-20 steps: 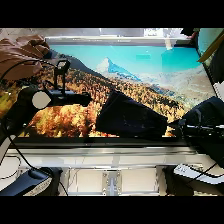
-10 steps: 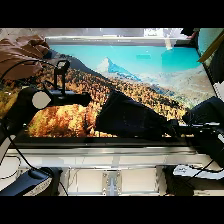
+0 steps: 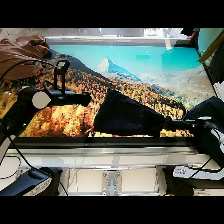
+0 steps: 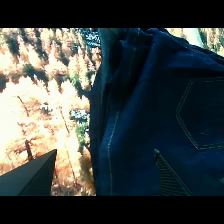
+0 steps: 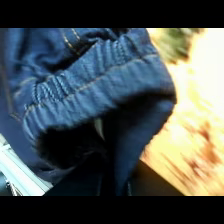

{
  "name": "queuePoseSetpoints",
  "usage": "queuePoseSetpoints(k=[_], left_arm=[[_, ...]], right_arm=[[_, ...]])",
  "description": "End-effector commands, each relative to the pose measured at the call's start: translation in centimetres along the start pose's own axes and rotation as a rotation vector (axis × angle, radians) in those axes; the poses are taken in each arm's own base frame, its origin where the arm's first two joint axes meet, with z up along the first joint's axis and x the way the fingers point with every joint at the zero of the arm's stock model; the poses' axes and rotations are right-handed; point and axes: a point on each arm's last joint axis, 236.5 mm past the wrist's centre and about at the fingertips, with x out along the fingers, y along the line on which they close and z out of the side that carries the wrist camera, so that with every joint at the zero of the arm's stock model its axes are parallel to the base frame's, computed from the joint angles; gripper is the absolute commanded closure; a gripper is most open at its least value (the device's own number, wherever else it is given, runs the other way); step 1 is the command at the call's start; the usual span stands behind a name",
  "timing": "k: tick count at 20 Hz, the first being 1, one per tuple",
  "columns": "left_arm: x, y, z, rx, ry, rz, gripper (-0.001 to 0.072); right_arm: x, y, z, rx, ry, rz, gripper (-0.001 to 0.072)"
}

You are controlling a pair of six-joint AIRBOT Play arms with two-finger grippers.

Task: Fold the clothes and pants, and hang the long-sleeved shirts on hangers.

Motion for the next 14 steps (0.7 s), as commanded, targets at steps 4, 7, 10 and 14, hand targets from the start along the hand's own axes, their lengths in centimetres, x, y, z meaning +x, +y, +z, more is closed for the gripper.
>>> queuePoseSetpoints(k=[4, 7, 10, 14], left_arm=[[0.0, 0.0, 0.0, -0.001, -0.001, 0.001, 0.0002], [0.0, 0.0, 0.0, 0.0, -0.001, 0.001, 0.0002], [0.0, 0.1, 0.1, 0.0, -0.001, 0.001, 0.0002], [0.0, 0.1, 0.1, 0.0, -0.001, 0.001, 0.0002]], right_arm=[[-5.0, 3.6, 6.8, -0.052, -0.148, -0.009, 0.0681], [-12.8, 5.6, 12.0, -0.095, -0.333, -0.047, 0.0683], [-23.2, 6.4, 15.5, -0.071, -0.555, -0.114, 0.0683], [-34.9, 3.5, 13.6, 0.06, -0.732, -0.229, 0.0684]])
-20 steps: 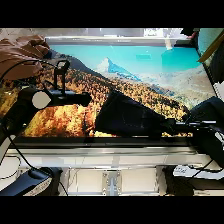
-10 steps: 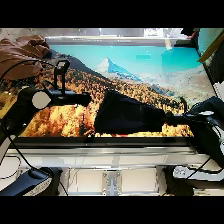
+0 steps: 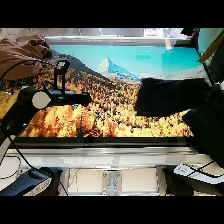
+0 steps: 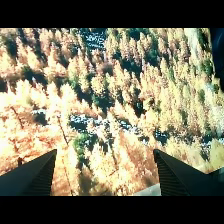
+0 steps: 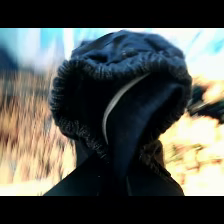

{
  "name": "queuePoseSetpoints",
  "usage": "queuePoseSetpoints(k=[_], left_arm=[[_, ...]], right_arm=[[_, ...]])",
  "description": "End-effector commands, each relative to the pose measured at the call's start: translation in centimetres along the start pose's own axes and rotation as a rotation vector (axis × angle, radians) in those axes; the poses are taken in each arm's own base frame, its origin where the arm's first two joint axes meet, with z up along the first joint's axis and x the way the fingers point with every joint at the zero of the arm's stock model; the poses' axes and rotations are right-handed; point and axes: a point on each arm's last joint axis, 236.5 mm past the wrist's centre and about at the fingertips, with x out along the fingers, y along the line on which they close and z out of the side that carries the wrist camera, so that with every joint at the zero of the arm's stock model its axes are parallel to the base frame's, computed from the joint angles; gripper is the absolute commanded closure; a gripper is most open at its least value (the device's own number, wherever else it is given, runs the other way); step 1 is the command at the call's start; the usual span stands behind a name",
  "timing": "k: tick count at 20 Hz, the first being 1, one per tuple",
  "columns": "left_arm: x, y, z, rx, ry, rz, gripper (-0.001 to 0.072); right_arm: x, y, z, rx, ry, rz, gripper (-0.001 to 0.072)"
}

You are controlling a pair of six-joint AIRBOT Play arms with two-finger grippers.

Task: Fold the clothes and pants, and hang the long-sleeved shirts on hangers.

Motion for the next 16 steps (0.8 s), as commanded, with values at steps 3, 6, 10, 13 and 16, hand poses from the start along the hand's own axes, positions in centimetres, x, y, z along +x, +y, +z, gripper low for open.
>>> queuePoseSetpoints(k=[3, 6, 10, 13, 16], left_arm=[[0.0, 0.0, 0.1, 0.0, -0.001, 0.001, 0.0002], [0.0, 0.1, 0.0, 0.0, -0.001, 0.001, 0.0002], [0.0, 0.1, 0.0, 0.003, -0.001, 0.004, 0.0002], [0.0, 0.1, 0.0, 0.002, -0.001, 0.004, 0.0002], [0.0, 0.1, 0.0, 0.002, -0.001, 0.004, 0.0002]], right_arm=[[-14.1, -7.2, 0.8, 0.193, -0.134, -0.236, 0.0684], [-19.9, -10.7, -1.5, 0.328, -0.234, -0.364, 0.0683], [-20.7, -14.2, -7.1, 0.449, -0.156, -0.488, 0.0683], [-17.4, -16.6, -12.9, 0.522, 0.0, -0.503, 0.0682], [-16.5, -19.5, -19.0, 0.6, 0.142, -0.601, 0.0682]])
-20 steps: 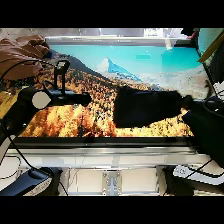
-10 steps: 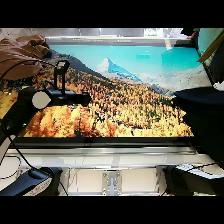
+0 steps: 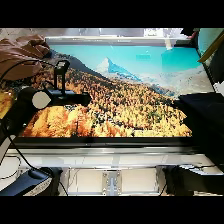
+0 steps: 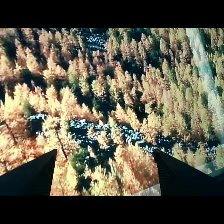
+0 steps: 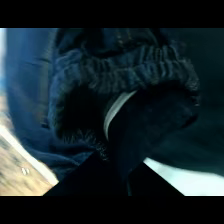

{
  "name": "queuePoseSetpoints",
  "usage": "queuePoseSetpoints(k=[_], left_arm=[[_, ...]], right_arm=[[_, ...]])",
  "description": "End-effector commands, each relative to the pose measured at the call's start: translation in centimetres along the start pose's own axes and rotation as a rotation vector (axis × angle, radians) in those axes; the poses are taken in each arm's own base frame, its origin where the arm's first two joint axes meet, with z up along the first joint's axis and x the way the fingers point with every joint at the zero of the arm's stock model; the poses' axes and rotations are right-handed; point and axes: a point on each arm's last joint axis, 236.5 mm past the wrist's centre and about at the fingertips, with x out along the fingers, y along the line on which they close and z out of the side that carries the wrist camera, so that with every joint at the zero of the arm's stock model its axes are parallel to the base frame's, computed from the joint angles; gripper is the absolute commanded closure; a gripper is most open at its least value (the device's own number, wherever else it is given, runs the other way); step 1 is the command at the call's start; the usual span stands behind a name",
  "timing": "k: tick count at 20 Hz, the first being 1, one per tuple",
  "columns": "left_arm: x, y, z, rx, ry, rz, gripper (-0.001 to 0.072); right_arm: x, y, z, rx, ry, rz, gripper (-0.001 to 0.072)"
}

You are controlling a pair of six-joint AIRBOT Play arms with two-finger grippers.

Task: Fold the clothes and pants, and hang the long-sleeved shirts on hangers.

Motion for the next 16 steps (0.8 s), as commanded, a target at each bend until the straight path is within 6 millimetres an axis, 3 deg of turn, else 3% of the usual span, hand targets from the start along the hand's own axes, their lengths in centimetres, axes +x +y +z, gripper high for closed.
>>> queuePoseSetpoints(k=[1, 2, 3, 4, 5, 6, 7, 9, 11, 12, 13, 14, 16], left_arm=[[0.0, 0.0, 0.0, 0.0, -0.001, 0.001, 0.0002], [0.1, 0.1, 0.0, -0.001, 0.002, 0.001, 0.0002], [0.3, 0.2, -0.1, -0.002, 0.009, 0.003, 0.0002], [0.7, 0.2, -0.3, -0.004, 0.017, 0.004, 0.0002], [1.0, 0.3, -0.4, -0.006, 0.027, 0.006, 0.0002], [1.5, 0.5, -0.7, -0.008, 0.039, 0.009, 0.0002], [2.0, 0.6, -0.9, -0.011, 0.052, 0.012, 0.0002], [3.0, 0.9, -1.5, -0.016, 0.08, 0.017, 0.0002], [3.6, 1.1, -1.8, -0.019, 0.096, 0.02, 0.0002], [3.6, 1.1, -1.7, -0.02, 0.093, 0.02, 0.0002], [3.6, 1.0, -1.5, -0.022, 0.083, 0.016, 0.0002], [3.4, 0.9, -1.1, -0.02, 0.064, 0.015, 0.0002], [3.1, 0.8, -0.4, -0.018, 0.035, 0.012, 0.0002]], right_arm=[[2.4, -6.0, -5.0, 0.058, 0.154, -0.19, 0.0681], [2.2, -6.6, -5.4, 0.09, 0.164, -0.221, 0.0679], [2.0, -6.7, -5.3, 0.134, 0.157, -0.232, 0.0585], [1.5, -6.2, -4.9, 0.178, 0.137, -0.229, 0.036], [0.8, -5.1, -4.4, 0.207, 0.11, -0.204, 0.0223], [-0.3, -3.2, -3.2, 0.225, 0.061, -0.156, 0.0221], [-1.9, -0.8, -1.7, 0.222, -0.001, -0.092, 0.0222], [-6.9, 5.6, 2.5, 0.161, -0.215, 0.061, 0.0226], [-13.6, 13.7, 6.6, 0.052, -0.499, 0.248, 0.0227], [-16.1, 17.9, 7.0, -0.037, -0.594, 0.339, 0.0227], [-17.6, 22.3, 6.1, -0.165, -0.639, 0.426, 0.0227], [-18.0, 26.8, 3.5, -0.352, -0.63, 0.506, 0.0227], [-15.9, 33.2, -3.7, -0.685, -0.488, 0.61, 0.0227]])
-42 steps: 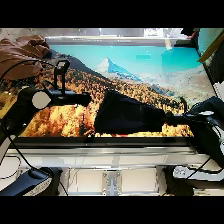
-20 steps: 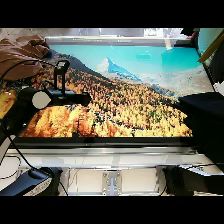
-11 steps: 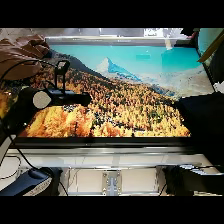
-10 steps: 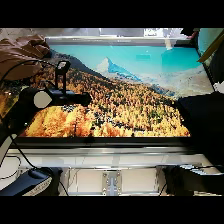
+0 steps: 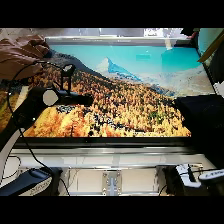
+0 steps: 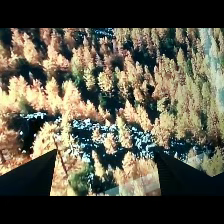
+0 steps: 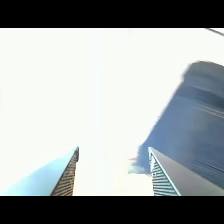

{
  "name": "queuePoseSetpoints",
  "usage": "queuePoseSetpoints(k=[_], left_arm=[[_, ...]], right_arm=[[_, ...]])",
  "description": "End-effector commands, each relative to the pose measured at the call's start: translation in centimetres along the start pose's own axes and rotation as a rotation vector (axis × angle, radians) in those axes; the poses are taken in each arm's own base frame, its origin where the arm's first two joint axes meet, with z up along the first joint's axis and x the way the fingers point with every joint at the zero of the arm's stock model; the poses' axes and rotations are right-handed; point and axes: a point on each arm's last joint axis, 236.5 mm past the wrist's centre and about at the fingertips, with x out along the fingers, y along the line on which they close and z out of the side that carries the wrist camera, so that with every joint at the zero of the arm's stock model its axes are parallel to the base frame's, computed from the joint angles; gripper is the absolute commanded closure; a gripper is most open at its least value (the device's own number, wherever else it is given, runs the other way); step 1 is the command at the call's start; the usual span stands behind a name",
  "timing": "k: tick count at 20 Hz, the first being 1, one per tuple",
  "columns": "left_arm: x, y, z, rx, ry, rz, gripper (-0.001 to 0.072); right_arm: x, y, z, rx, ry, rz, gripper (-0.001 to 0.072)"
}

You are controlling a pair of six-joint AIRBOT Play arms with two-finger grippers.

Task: Fold the clothes and pants, and hang the long-sleeved shirts on hangers.

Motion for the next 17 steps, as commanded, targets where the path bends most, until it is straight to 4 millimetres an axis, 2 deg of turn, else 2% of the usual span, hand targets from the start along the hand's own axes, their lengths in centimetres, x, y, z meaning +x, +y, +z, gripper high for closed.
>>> queuePoseSetpoints(k=[1, 3, 5, 7, 9, 13, 17], left_arm=[[-0.4, -0.1, 0.8, 0.0, -0.036, -0.004, 0.0002], [-0.6, -0.2, 1.0, 0.001, -0.043, -0.006, 0.0002], [-0.6, -0.2, 0.9, 0.001, -0.042, -0.005, 0.0001], [-0.5, -0.2, 0.9, 0.001, -0.04, -0.005, 0.0001], [-0.5, -0.1, 0.9, 0.0, -0.038, -0.004, 0.0001], [-0.5, -0.1, 0.9, 0.0, -0.038, -0.004, 0.0001], [-0.5, -0.1, 0.9, 0.0, -0.038, -0.004, 0.0001]], right_arm=[[0.2, 15.3, -6.6, -0.41, 0.122, 0.417, 0.0228], [1.8, 18.2, -14.3, -0.564, 0.336, 0.504, 0.0228], [3.6, 18.7, -21.3, -0.744, 0.495, 0.51, 0.0229], [4.7, 18.8, -25.5, -0.881, 0.575, 0.482, 0.0229], [5.3, 19.7, -27.1, -0.929, 0.587, 0.488, 0.0229], [6.3, 19.9, -27.1, -0.897, 0.578, 0.469, 0.0228], [6.1, 19.6, -27.4, -0.901, 0.597, 0.467, 0.0228]])
